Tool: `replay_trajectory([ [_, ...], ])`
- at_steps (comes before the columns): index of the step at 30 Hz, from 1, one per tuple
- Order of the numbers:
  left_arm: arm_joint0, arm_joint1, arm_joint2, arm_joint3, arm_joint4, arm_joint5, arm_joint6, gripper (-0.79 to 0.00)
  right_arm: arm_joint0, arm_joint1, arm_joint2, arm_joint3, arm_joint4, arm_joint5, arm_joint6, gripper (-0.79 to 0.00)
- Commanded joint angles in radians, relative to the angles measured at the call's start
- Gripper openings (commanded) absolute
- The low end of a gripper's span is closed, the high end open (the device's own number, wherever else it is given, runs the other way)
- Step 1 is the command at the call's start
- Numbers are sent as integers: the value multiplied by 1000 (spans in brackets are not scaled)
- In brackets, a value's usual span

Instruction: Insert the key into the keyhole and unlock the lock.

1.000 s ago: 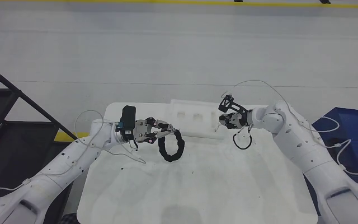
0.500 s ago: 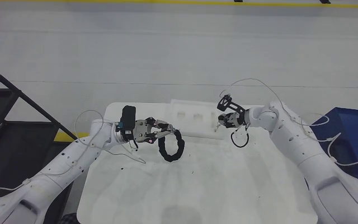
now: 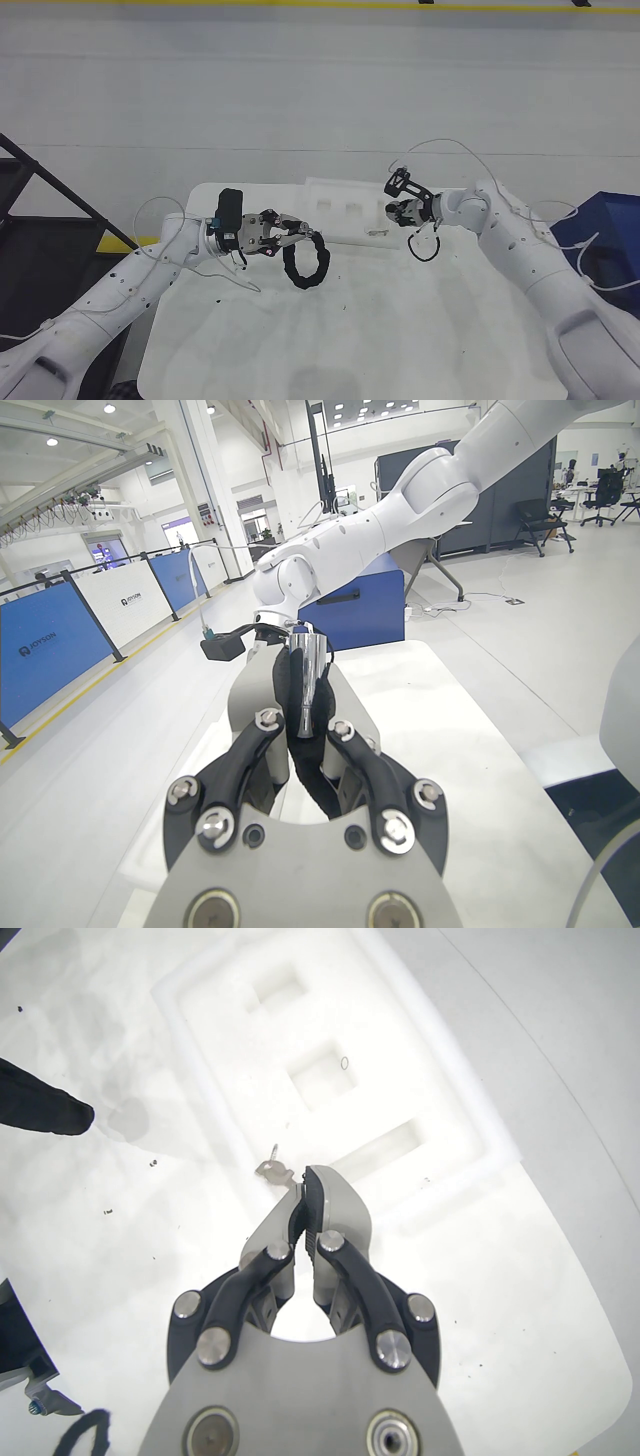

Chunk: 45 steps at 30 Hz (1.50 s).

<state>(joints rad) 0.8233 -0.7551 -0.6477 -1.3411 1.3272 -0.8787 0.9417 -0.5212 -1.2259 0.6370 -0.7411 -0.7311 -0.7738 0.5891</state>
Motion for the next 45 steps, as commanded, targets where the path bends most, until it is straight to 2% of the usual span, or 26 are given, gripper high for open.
replay_trajectory([
  [1, 0, 0, 0, 0, 0, 0, 0, -785, -1, -2, -1, -3, -5, 6, 2, -785],
  [7, 0, 0, 0, 0, 0, 0, 0, -785, -2, -6, -7, -13, -33, 38, 39, -785],
  [12, 0, 0, 0, 0, 0, 0, 0, -785, 4, -22, -22, -12, -5, 26, 100, -785],
  [14, 0, 0, 0, 0, 0, 0, 0, -785, 7, -29, -33, -13, -19, -1, 84, -745],
  [18, 0, 0, 0, 0, 0, 0, 0, -785, 10, -47, -61, 3, -46, -37, 67, -582],
  [23, 0, 0, 0, 0, 0, 0, 0, -785, 22, -73, -95, 41, -84, -79, 36, -511],
  [35, 0, 0, 0, 0, 0, 0, 0, -785, 39, -135, -137, 154, -140, -41, -91, -539],
  [45, 0, 0, 0, 0, 0, 0, 0, -785, 56, -182, -153, 242, -141, -53, -124, -529],
])
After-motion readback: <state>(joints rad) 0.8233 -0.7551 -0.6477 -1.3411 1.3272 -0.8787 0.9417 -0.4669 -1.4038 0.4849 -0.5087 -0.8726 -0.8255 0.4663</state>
